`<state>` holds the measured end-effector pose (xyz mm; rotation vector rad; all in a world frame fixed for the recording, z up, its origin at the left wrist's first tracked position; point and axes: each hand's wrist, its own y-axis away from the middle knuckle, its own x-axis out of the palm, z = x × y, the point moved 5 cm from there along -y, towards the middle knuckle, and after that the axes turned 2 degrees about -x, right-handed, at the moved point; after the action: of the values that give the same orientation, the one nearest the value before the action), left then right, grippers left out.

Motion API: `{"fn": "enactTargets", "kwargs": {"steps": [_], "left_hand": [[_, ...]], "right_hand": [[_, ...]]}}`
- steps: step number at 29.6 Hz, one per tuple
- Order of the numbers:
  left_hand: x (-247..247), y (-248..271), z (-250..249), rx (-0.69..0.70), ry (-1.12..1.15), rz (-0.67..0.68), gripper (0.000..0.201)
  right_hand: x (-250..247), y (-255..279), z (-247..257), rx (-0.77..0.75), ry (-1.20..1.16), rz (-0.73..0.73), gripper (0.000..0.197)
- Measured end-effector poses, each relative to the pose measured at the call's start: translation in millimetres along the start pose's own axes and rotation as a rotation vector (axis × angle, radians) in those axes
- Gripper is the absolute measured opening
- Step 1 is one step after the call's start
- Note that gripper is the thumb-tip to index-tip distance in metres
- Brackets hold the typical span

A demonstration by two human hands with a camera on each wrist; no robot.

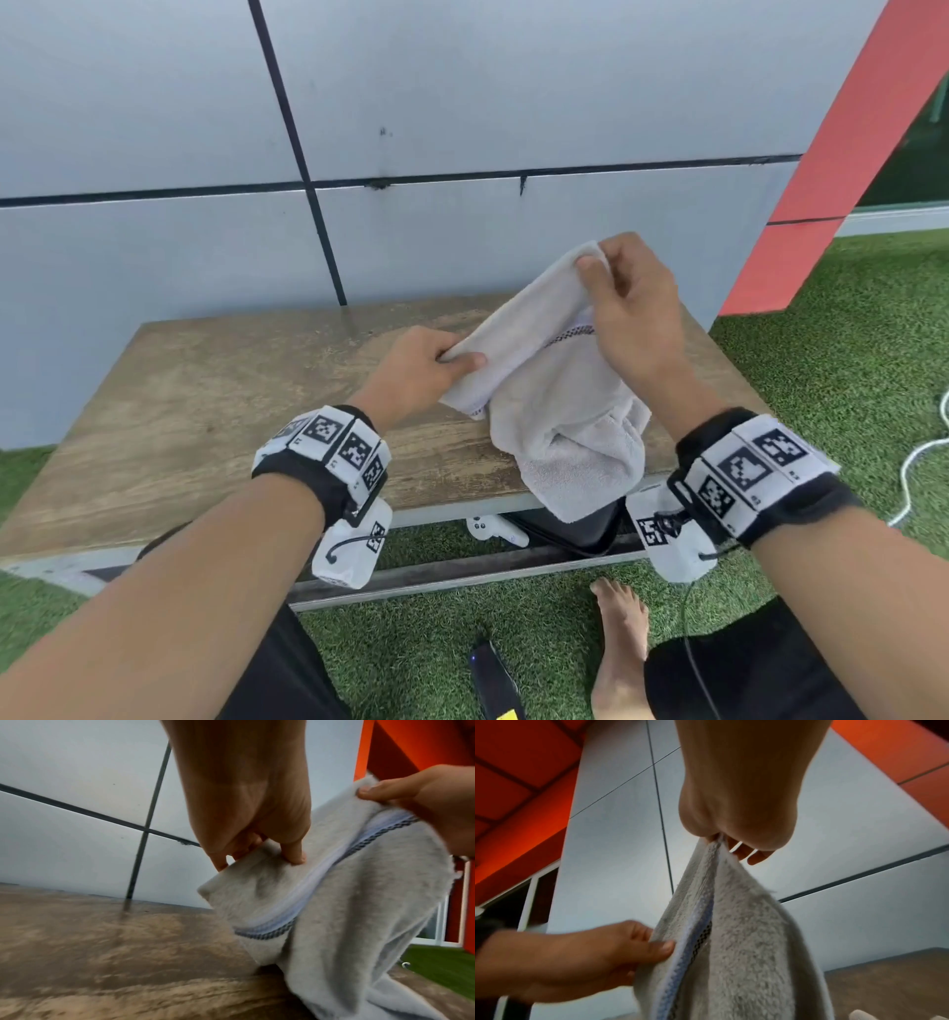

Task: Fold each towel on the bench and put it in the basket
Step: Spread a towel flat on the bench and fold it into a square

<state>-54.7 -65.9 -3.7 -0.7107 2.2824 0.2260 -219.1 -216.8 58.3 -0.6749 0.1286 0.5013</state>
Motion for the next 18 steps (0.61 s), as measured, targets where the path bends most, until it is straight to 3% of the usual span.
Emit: {"fn": "enactTargets", "kwargs": {"steps": [2,6,8,11,13,15,18], "left_hand": [[-5.2,1.9,7.2,-0.023,0.005,-0.037,0.044],[-7.0,4.6,-5.6,0.035,0.083,-0.059,0.044],[-8.0,4.1,-10.9,0.064,0.049,-0.051,0.039],[-7.5,0.1,6.2,0.012,-0.112,0.051,0.037],[-4.6,0.0,25.3,-0.032,-0.177,0.106,0.043],[4.6,2.7,36.4,-0.066,-0.176,0.137,0.044],[36.6,6.8,38.2,-0.063,-0.127,0.237,0.042]], "right_hand": [[-5.7,-3.8,-10.5,0.088,0.08,0.058,0.016],[-0.6,11.7,-23.2,0.135,0.205,0.333,0.031],[-9.6,20.5,-30.6,0.165,0.204,0.259,0.037],[-47.9,29.5,-55.1,0.298,0.217,-0.082,0.038],[-68.1,36.3,-80.4,0.399,0.253,-0.172,0.036],[-66.1,41.8,-106.6,0.507,0.371,-0.023,0.031],[-39.9,56.9,-136.7,0.581,0.606,0.399,0.022]]}}
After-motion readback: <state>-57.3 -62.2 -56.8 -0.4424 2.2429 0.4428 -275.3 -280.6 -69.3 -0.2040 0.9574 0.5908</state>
